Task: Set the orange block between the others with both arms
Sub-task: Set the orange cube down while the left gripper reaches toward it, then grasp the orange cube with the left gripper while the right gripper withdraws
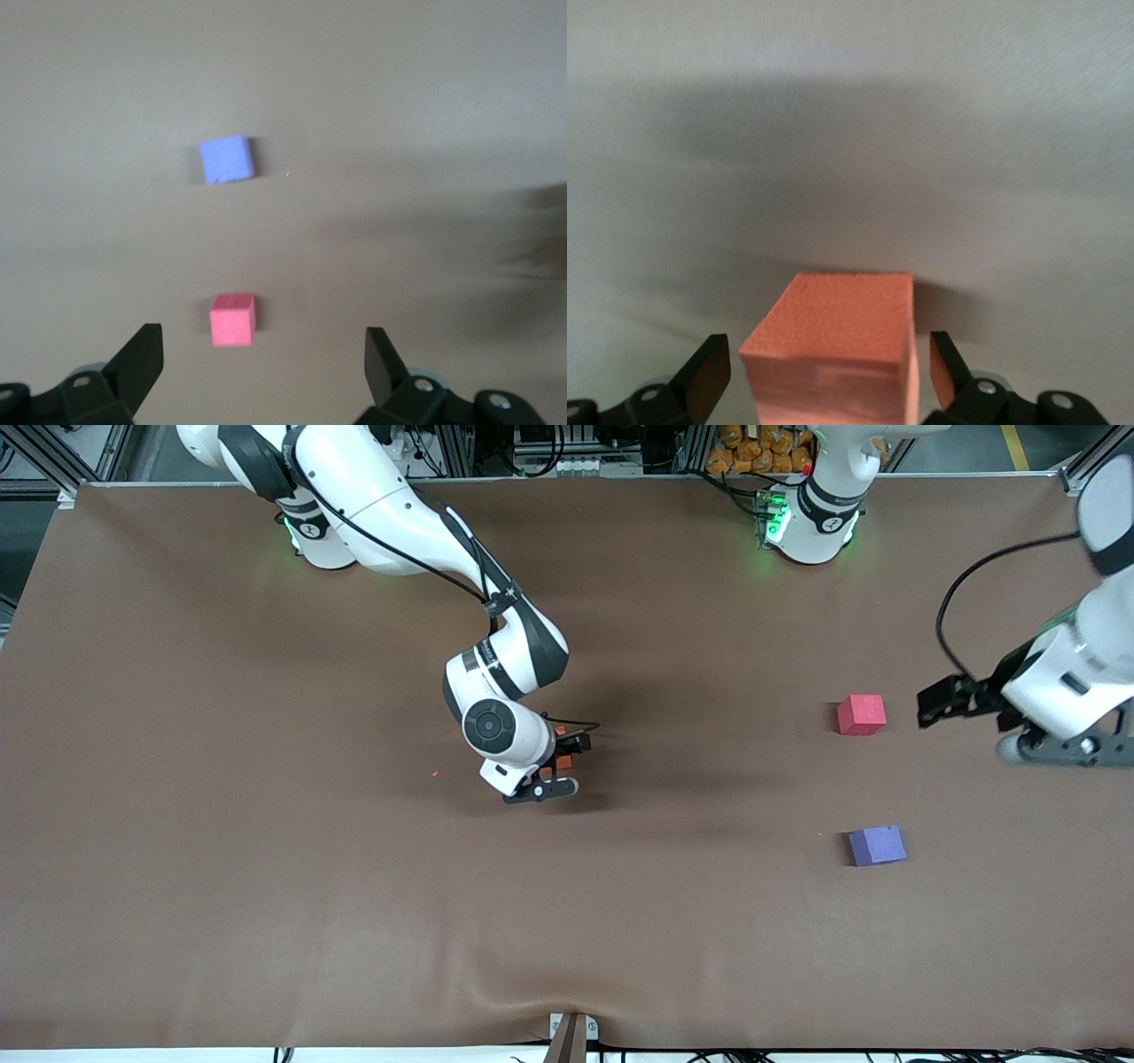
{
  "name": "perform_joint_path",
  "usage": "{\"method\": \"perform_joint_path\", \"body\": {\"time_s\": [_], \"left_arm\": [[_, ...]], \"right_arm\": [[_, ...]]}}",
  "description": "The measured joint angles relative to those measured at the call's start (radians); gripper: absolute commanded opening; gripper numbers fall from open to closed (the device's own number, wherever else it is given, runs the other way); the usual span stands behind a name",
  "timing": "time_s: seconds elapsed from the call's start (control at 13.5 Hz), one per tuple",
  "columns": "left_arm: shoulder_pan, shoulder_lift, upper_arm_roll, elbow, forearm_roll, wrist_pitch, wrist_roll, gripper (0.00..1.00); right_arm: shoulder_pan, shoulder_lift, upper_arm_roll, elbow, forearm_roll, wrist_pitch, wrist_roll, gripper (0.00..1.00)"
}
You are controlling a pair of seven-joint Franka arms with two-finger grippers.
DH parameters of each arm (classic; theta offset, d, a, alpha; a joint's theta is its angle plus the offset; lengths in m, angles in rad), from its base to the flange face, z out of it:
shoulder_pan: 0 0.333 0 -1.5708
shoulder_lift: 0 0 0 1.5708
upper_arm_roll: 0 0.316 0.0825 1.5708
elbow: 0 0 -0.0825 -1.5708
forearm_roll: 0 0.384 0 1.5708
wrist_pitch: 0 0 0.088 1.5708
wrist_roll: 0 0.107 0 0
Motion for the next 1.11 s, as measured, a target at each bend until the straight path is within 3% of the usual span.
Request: {"method": "perform_joint_path", "body": {"time_s": [0.15, 0.52, 0.89, 1.11], "left_arm": [[-0.059, 0.051, -0.009, -0.003, 0.0, 0.09, -0.001, 1.0], [-0.218, 0.184, -0.054, -0.001, 0.0, 0.241, -0.204, 1.0], [-0.498, 0.304, -0.086, -0.005, -0.001, 0.275, -0.549, 1.0], [-0.616, 0.433, -0.084, -0.004, -0.001, 0.487, -0.77, 1.0]], "right_arm": [[-0.039, -0.025, -0.009, 0.01, 0.002, -0.041, 0.001, 1.0], [-0.19, -0.219, -0.041, 0.064, -0.014, -0.434, 0.001, 1.0], [-0.412, -0.423, -0.043, 0.104, -0.158, -0.732, -0.018, 1.0], [-0.455, -0.514, -0.043, 0.138, -0.202, -0.842, -0.076, 1.0]]}}
